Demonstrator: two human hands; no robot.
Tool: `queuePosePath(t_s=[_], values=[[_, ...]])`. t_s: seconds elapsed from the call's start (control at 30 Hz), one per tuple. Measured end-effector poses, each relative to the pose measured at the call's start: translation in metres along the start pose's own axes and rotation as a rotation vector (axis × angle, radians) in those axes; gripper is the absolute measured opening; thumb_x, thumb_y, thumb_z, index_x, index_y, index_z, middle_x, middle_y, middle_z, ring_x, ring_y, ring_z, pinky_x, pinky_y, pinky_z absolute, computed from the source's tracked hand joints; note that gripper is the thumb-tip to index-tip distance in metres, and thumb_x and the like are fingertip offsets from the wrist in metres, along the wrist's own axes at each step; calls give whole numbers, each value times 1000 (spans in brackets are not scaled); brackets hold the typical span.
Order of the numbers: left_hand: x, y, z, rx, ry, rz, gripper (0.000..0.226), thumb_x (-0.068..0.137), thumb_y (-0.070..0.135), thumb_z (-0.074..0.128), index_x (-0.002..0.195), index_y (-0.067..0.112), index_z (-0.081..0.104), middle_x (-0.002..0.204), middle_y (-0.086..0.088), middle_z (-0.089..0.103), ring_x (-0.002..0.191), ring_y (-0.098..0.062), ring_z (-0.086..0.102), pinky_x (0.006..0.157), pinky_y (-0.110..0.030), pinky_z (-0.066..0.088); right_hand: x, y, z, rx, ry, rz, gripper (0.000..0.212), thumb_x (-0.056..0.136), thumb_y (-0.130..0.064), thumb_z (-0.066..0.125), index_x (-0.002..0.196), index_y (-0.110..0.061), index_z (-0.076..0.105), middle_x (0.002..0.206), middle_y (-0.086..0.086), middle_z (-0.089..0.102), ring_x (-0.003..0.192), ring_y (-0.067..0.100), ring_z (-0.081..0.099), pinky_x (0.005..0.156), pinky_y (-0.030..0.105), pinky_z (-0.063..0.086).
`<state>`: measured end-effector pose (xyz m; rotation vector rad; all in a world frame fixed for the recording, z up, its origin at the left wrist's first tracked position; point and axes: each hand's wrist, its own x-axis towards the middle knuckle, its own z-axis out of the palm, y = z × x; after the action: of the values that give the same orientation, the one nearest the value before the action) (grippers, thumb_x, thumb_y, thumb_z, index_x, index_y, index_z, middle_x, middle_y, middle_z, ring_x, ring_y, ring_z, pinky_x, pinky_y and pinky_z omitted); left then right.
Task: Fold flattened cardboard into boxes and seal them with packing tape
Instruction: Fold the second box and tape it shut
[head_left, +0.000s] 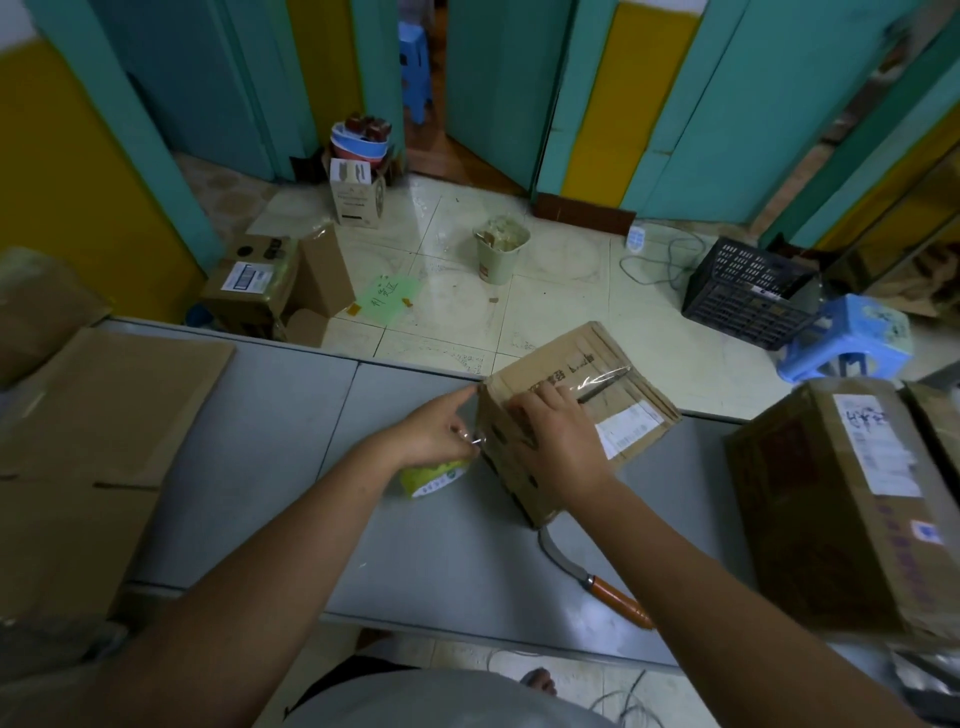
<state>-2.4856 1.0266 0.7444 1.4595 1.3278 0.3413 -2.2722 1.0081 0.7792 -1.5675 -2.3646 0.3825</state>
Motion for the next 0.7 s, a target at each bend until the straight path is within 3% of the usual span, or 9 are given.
queuePosePath(t_s=[0.13,0.23,0.37,0.47,0.53,0.63,0.7], values=[[-11,-4,11,-19,-2,57,97,86,20,83,156,60,29,91,-1,77,86,-12,75,72,-17,56,-9,19,-12,32,-19,-81,28,89,-25,77,115,-15,72,105,3,65,99,27,57,80,43,49],[-23,-9,27,-9,0,104,95,85,23,83,138,77,26,93,2,77,90,-8,74,83,-20,57,-19,39,-21,47,-81,-94,39,81,-20,85,119,-20,73,111,0,68,105,25,60,90,44,51],[-32,-10,52,4,-41,88,99,88,20,82,159,56,23,95,7,78,94,-10,73,95,-29,57,-35,56,-31,94,-115,-81,47,76,-23,90,119,-27,72,120,-8,69,115,19,59,107,41,41],[-39,-5,62,-2,-60,86,99,90,17,81,168,39,23,94,9,78,91,-4,73,91,-23,55,-42,64,-38,107,-138,-91,46,75,-21,91,117,-26,73,120,-9,70,117,17,60,109,41,44],[-45,-1,67,-14,-80,109,99,91,16,79,167,42,22,93,9,78,91,-4,73,92,-23,55,-47,68,-41,116,-145,-110,43,76,-18,91,115,-25,74,119,-8,70,115,16,61,109,40,45],[-55,0,76,-10,-86,144,97,91,16,78,151,65,19,92,4,77,92,-12,73,96,-28,56,-55,73,-43,120,-139,-130,41,77,-14,90,114,-23,75,119,-7,71,116,15,62,110,38,45],[-59,-2,81,-9,-90,124,98,92,16,78,156,59,18,93,5,76,94,-11,73,101,-30,55,-61,75,-43,131,-121,-125,39,79,-14,88,114,-23,74,121,-8,70,119,15,61,113,39,43]])
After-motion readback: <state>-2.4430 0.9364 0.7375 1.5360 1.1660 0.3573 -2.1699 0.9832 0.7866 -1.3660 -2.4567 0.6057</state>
